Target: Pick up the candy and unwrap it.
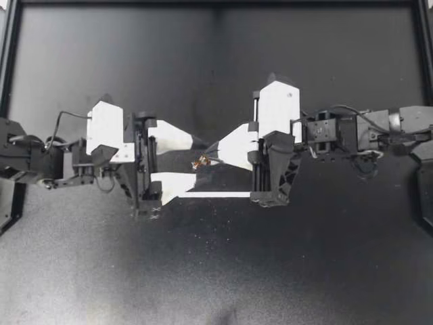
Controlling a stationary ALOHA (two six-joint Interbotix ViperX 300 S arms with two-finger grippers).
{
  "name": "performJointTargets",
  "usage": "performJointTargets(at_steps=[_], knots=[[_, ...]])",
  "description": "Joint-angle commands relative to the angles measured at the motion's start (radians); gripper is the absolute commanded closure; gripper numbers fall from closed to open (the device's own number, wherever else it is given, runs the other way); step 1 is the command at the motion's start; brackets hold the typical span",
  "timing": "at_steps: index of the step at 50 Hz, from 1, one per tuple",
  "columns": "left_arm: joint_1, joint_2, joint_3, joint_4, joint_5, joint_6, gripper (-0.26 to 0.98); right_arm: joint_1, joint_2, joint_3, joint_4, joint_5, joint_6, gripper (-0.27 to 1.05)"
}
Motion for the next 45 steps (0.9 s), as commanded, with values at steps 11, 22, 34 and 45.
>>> performJointTargets(at_steps=[11, 22, 34, 45], knots=[[0.037, -0.002, -0.026, -0.035, -0.031, 0.018, 0.13, 0.055, -0.025, -0.018, 0.003, -0.011, 0.017, 0.95], [0.074, 0.067, -0.023, -0.086, -0.032, 0.04, 0.13, 0.067, -0.069, -0.008, 0.003, -0.014, 0.038, 0.95], [0.072, 0.044, -0.014, -0.083, -0.023, 0.046, 0.13, 0.031, -0.081, 0.029, 0.003, -0.029, 0.041, 0.95], [0.049, 0.006, 0.021, -0.071, -0.02, 0.048, 0.13, 0.008, -0.084, 0.057, 0.003, -0.029, 0.043, 0.95]])
